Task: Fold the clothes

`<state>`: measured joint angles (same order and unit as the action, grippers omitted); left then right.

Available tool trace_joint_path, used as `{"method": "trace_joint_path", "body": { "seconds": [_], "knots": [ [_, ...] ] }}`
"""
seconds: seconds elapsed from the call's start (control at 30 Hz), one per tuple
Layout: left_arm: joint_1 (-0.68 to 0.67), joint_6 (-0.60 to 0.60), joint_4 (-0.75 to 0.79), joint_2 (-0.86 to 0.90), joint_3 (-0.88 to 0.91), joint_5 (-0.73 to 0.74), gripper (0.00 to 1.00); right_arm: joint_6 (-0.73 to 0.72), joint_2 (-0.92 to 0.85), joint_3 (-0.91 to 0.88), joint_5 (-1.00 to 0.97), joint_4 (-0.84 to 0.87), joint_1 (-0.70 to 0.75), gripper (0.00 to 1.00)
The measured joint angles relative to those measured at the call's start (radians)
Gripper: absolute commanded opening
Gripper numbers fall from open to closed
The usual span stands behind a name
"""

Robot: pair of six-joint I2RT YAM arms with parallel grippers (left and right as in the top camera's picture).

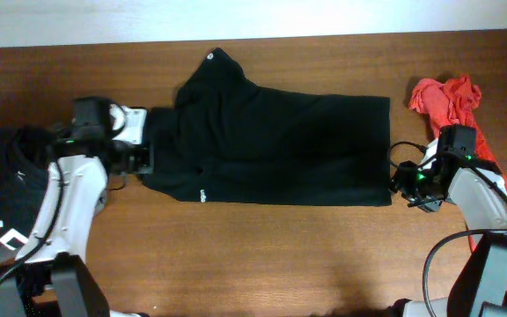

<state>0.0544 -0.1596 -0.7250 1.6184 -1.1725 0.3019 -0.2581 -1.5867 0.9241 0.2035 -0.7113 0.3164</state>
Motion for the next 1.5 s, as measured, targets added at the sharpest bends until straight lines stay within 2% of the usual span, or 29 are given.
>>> {"method": "trace_joint_path", "body": {
  "seconds": [0.1,0.3,0.47,0.53,0.8,1.0,1.1,1.2,1.23,1.4,1.5],
  "knots": [
    [-0.077,-0.006,0.03,0.034,-0.001,0.006,0.54,0.0,0.0,0.0,0.0,-0.002,0.0,0.58],
    [-0.172,-0.005,0.069,0.162,-0.001,0.005,0.52,0.0,0.0,0.0,0.003,-0.01,0.0,0.58],
    [-0.196,-0.006,0.134,0.215,-0.001,0.005,0.09,0.0,0.0,0.0,0.003,-0.011,0.0,0.58],
    [-0.2,-0.006,0.169,0.216,-0.001,0.005,0.0,0.0,0.0,0.0,0.003,-0.011,0.0,0.58],
    [-0.206,-0.013,0.208,0.216,-0.001,-0.004,0.0,0.0,0.0,0.0,0.003,-0.011,0.0,0.58],
    [-0.206,-0.013,0.296,0.216,-0.002,-0.022,0.0,-0.001,0.0,0.0,0.004,-0.011,0.0,0.58],
    [-0.206,-0.012,0.255,0.216,-0.008,-0.022,0.03,0.0,0.0,0.0,0.004,-0.014,0.0,0.58],
    [-0.206,-0.017,0.169,0.216,-0.014,-0.022,0.49,0.0,0.0,0.0,0.004,-0.02,0.0,0.58],
    [-0.206,-0.016,0.14,0.216,-0.015,-0.022,0.56,0.0,0.0,0.0,0.004,-0.02,0.0,0.58],
    [-0.206,-0.013,0.1,0.216,-0.015,-0.022,0.56,-0.001,0.0,0.0,0.004,-0.019,0.0,0.58],
    [-0.206,-0.013,0.1,0.216,-0.015,-0.022,0.39,-0.001,0.0,0.0,0.004,-0.019,0.0,0.58]
  ]
}}
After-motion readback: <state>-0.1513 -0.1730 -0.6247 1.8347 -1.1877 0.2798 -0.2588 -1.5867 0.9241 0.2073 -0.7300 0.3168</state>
